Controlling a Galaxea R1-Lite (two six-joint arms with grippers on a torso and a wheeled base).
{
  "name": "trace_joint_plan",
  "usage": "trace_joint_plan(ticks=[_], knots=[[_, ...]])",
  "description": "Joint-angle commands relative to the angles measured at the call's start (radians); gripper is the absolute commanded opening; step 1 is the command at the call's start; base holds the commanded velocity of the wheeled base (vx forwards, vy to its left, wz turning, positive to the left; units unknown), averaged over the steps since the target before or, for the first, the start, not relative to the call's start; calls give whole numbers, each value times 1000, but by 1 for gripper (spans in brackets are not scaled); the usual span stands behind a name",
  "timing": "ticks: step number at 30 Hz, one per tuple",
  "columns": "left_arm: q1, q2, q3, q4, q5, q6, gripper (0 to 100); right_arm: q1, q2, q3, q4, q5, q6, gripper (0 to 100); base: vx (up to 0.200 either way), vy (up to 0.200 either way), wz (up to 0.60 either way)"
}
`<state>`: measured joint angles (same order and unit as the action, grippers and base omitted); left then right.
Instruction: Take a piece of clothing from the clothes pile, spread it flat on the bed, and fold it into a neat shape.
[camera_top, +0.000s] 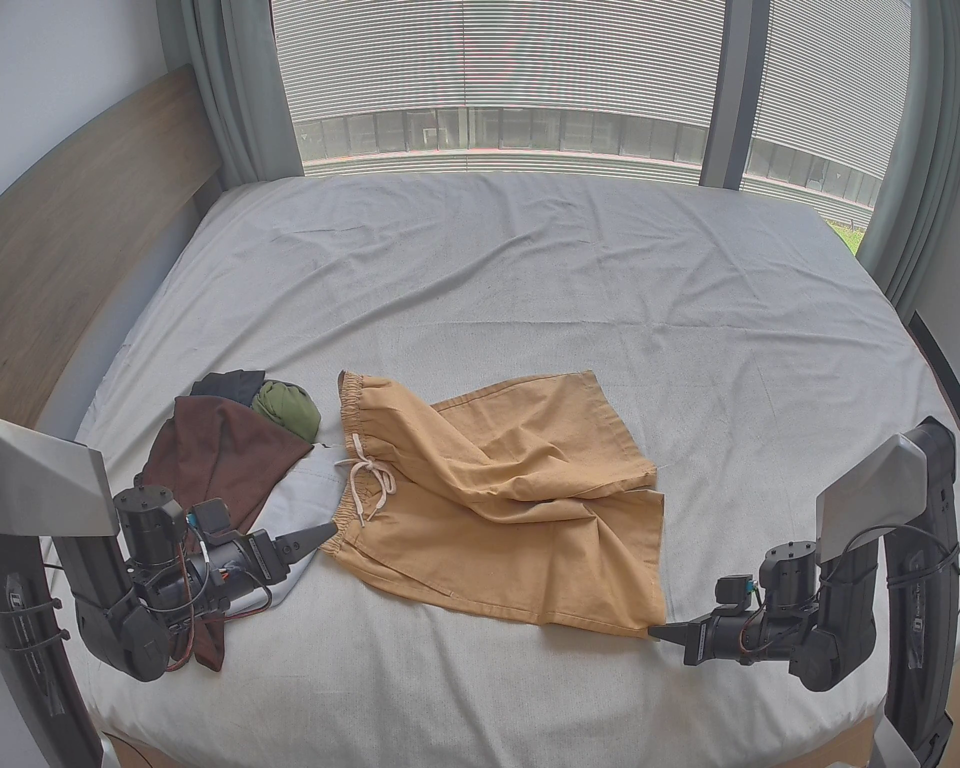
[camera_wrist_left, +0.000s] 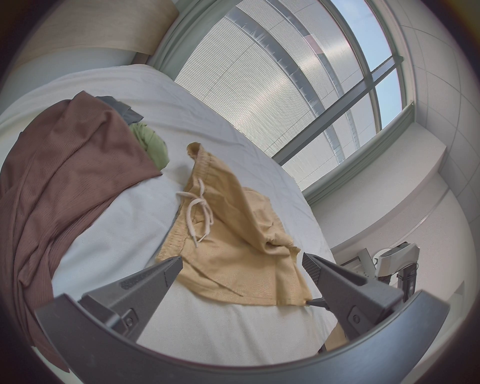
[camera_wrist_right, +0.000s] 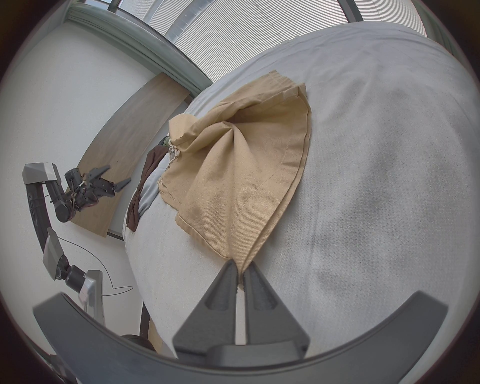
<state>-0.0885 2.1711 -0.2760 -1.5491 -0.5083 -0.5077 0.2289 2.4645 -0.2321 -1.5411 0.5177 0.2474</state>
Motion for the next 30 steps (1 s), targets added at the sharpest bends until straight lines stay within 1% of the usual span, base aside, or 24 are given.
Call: trace_joint_plan(ticks=[1, 8, 13, 18, 25, 30], knots=[[1, 87, -11, 0, 8, 6, 100, -3, -36, 16, -2, 1, 0, 0, 0, 0, 0], [1, 210, -85, 0, 44, 6, 100, -7, -35, 20, -2, 1, 1, 0, 0, 0, 0], [0, 240, -112, 0, 60, 3, 100, -7, -35, 20, -2, 1, 1, 0, 0, 0, 0], [-2, 293, -186, 1, 91, -5, 100, -7, -33, 14, -2, 1, 0, 0, 0, 0, 0], [-5, 354, -275, 6, 93, -6, 100, -7, -36, 14, -2, 1, 1, 0, 0, 0, 0], [-4, 375, -313, 6, 94, -8, 100, -7, -36, 14, -2, -1, 0, 0, 0, 0, 0]])
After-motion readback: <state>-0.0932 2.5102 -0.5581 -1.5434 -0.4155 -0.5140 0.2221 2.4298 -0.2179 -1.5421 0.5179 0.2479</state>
